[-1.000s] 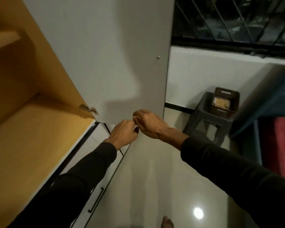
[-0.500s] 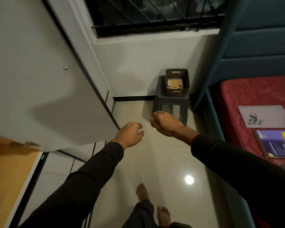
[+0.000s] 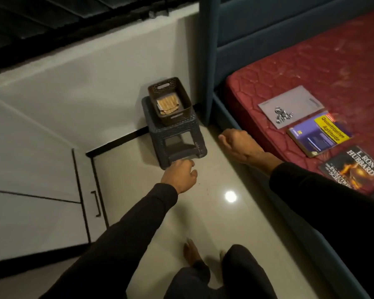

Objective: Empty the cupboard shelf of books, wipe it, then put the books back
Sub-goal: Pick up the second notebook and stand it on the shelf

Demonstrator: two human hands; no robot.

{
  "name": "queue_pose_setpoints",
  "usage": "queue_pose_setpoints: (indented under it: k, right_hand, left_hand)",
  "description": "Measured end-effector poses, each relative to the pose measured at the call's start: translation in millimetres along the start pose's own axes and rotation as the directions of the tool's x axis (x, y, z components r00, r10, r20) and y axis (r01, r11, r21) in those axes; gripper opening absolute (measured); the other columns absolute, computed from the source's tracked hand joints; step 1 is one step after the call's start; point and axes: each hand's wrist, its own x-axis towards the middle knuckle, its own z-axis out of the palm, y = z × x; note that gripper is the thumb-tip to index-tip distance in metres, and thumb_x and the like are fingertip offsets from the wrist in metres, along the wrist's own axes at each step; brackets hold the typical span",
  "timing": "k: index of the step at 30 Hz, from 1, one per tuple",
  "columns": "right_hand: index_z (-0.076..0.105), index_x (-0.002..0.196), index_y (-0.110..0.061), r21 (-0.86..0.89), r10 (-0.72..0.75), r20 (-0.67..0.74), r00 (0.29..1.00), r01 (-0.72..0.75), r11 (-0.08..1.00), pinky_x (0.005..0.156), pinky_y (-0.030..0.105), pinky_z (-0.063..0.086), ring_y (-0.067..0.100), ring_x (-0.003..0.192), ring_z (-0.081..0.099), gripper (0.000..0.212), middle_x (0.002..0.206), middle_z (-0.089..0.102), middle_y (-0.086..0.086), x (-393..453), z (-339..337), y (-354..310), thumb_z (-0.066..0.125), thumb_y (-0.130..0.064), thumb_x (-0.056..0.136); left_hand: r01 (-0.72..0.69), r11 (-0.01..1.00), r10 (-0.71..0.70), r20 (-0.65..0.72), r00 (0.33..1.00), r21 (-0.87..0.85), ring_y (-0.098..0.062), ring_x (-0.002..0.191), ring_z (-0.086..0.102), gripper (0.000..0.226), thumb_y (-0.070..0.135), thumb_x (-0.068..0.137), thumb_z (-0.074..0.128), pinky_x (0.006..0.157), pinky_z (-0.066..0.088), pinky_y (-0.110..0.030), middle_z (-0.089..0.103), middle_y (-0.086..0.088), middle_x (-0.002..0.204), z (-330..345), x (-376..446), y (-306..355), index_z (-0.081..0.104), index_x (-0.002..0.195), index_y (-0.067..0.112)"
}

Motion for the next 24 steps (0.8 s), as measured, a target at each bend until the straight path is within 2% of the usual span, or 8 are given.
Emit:
queue_pose_setpoints:
  k: [4, 9, 14, 20, 24]
  right_hand:
    - [0.054, 0.087, -0.014, 0.04, 0.128, -0.065, 0.99, -0.126, 0.991, 0.074, 0.037, 0.047, 0.035, 0.088, 0.062, 0.03, 0.097, 0.064, 0.016, 9, -9, 54, 0.038, -0.036, 0.1]
    - [0.053, 0.079, -0.017, 0.074, 0.251, -0.125, 0.96, -0.243, 0.967, 0.07, 0.038, 0.047, 0.037, 0.08, 0.061, 0.031, 0.089, 0.065, 0.019, 20, -18, 127, 0.037, -0.037, 0.097]
    - [0.048, 0.073, -0.013, 0.113, 0.338, -0.095, 0.936, -0.327, 0.938, 0.064, 0.035, 0.04, 0.035, 0.072, 0.057, 0.031, 0.079, 0.06, 0.018, 37, -25, 202, 0.041, -0.027, 0.1]
    - [0.048, 0.076, -0.011, 0.128, 0.411, -0.062, 0.91, -0.401, 0.907, 0.064, 0.034, 0.037, 0.034, 0.075, 0.057, 0.029, 0.08, 0.054, 0.011, 57, -31, 269, 0.04, -0.025, 0.1]
    - [0.051, 0.077, -0.01, 0.179, 0.464, -0.057, 0.884, -0.448, 0.876, 0.068, 0.038, 0.047, 0.037, 0.087, 0.062, 0.03, 0.077, 0.053, 0.01, 71, -23, 305, 0.038, -0.025, 0.099]
  left_hand:
    - [-0.08, 0.996, 0.076, 0.068, 0.995, 0.047, -0.03, 0.126, 0.05, 0.042, 0.026, 0.101, 0.046, 0.104, 0.04, -0.039, 0.052, -0.014, 0.139, 5, 46, 29, 0.049, 0.14, 0.012]
    - [-0.157, 0.98, 0.138, 0.146, 0.98, 0.123, -0.031, 0.123, 0.053, 0.041, 0.026, 0.1, 0.046, 0.1, 0.042, -0.039, 0.055, -0.015, 0.135, 18, 110, 71, 0.05, 0.139, 0.013]
    - [-0.179, 0.975, 0.157, 0.166, 0.974, 0.129, -0.031, 0.12, 0.055, 0.042, 0.025, 0.1, 0.045, 0.097, 0.044, -0.04, 0.058, -0.016, 0.133, 36, 175, 122, 0.049, 0.14, 0.013]
    - [-0.198, 0.976, 0.177, 0.204, 0.963, 0.087, -0.033, 0.119, 0.056, 0.042, 0.024, 0.099, 0.046, 0.1, 0.046, -0.042, 0.059, -0.017, 0.13, 64, 248, 175, 0.049, 0.14, 0.013]
    - [-0.243, 0.966, 0.217, 0.223, 0.95, 0.092, -0.033, 0.12, 0.056, 0.041, 0.025, 0.098, 0.047, 0.1, 0.046, -0.043, 0.06, -0.015, 0.131, 89, 293, 199, 0.051, 0.137, 0.014]
